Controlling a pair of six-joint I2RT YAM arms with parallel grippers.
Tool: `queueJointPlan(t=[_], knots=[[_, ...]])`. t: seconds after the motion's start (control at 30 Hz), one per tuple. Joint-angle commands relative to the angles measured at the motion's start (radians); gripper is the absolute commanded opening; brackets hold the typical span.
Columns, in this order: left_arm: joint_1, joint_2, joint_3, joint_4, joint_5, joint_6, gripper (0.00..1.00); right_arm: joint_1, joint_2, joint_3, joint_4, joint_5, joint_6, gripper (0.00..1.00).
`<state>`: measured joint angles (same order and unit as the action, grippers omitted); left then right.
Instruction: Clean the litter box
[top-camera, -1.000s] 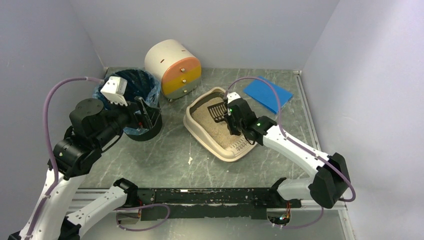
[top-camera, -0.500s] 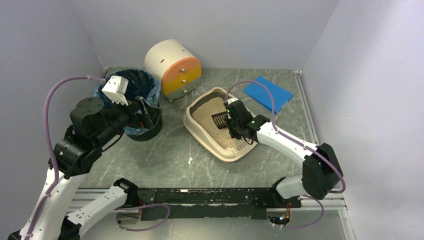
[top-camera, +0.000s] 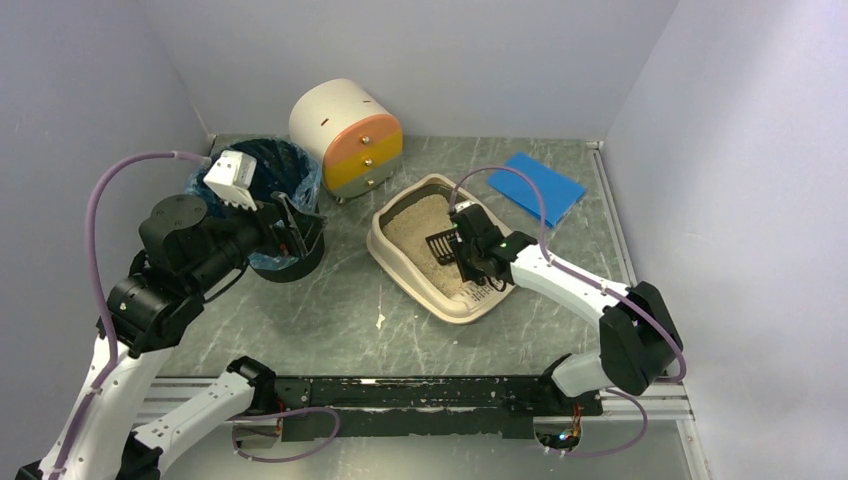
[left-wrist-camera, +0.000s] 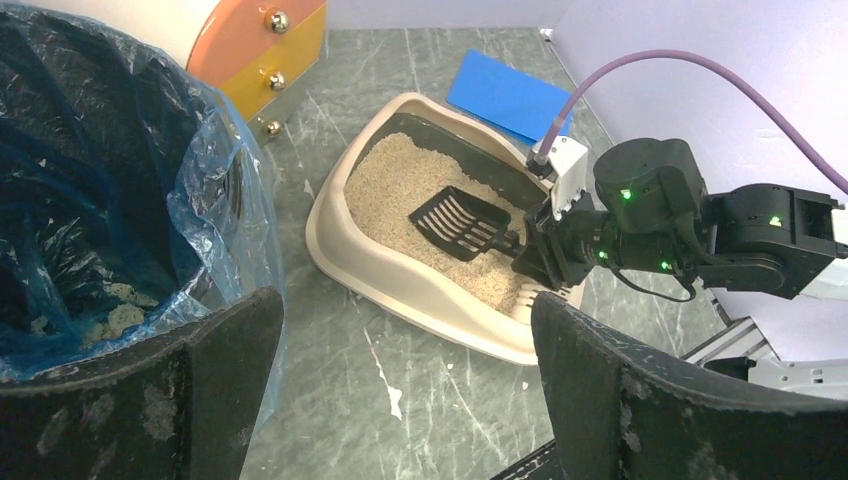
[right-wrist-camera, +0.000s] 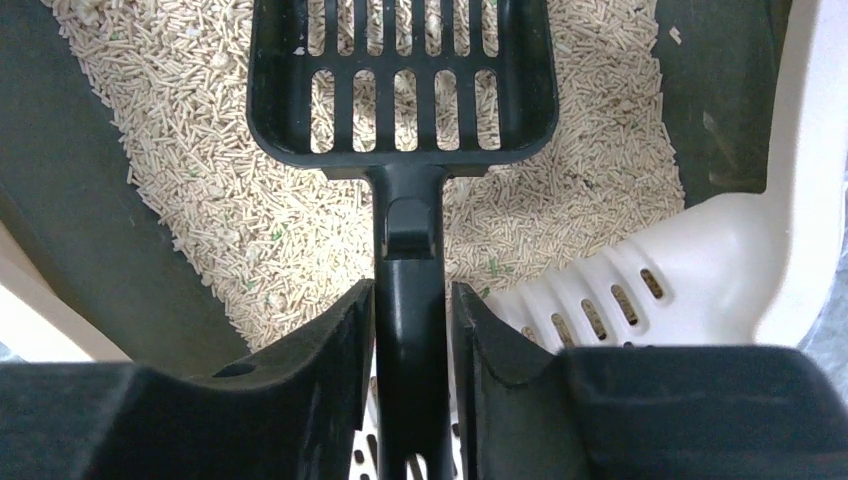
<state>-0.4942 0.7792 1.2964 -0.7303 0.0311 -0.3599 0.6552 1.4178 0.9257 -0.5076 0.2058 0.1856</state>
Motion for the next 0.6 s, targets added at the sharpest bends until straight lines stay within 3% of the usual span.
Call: queueJointPlan(t=[0.0, 0.07, 0.17, 0.2, 0.57], knots=[[0.005, 0.014, 0.006, 0.007, 0.038, -0.011, 0.99, -0.008, -0.050, 0.004, -0.039, 0.015, 0.020, 0.41], [0.005, 0.023, 0.012, -0.002, 0.034, -0.009, 0.99, -0.009, -0.076, 0.011, -0.059, 0.026, 0.029, 0.54], [0.005, 0.037, 0.013, -0.004, 0.041, -0.008, 0.99, -0.008, -0.112, 0.038, -0.093, 0.024, 0.036, 0.93], [0.005, 0.041, 0.016, -0.006, 0.046, -0.009, 0.99, -0.009, -0.127, 0.049, -0.103, 0.018, 0.038, 0.99], [0.005, 0.068, 0.012, 0.055, 0.141, -0.048, 0.98, -0.006, -0.331, 0.165, -0.076, 0.094, 0.227, 1.00]])
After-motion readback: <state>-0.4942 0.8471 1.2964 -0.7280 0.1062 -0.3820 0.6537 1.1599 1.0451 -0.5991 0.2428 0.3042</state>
